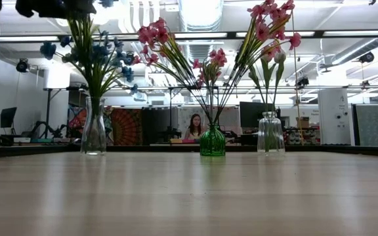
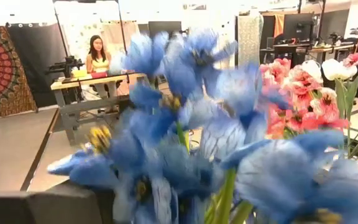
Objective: Sort flowers into vase by color
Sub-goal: Put the blue flowers into the left transparent vase
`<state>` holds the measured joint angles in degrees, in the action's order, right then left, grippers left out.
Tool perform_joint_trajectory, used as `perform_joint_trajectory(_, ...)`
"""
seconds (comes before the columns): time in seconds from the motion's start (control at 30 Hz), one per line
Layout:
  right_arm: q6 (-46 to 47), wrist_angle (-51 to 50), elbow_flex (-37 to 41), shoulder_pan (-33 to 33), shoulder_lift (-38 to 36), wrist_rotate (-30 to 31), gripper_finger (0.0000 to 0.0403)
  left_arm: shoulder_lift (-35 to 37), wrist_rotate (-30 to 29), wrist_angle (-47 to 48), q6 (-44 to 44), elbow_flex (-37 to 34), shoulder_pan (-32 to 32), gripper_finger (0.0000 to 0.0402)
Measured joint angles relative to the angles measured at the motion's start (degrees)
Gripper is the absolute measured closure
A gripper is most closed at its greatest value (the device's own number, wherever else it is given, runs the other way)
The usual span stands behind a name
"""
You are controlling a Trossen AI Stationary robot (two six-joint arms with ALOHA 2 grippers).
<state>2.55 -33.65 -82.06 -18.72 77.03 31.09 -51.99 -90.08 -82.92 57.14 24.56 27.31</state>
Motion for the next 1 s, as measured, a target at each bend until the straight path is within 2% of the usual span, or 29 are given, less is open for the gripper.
perform_joint_trajectory(0.67, 0.0, 0.0, 0.0, 0.0, 0.0, 0.0, 0.0172, 9.1, 1.0, 4.6, 2.0, 1.2, -0.4, 0.0125)
perform_joint_trajectory(1.0, 0.0, 0.0, 0.0, 0.0, 0.0, 0.0, 0.0172, 9.1, 4.1, 5.9, 7.6, 7.5, -0.4, 0.0125)
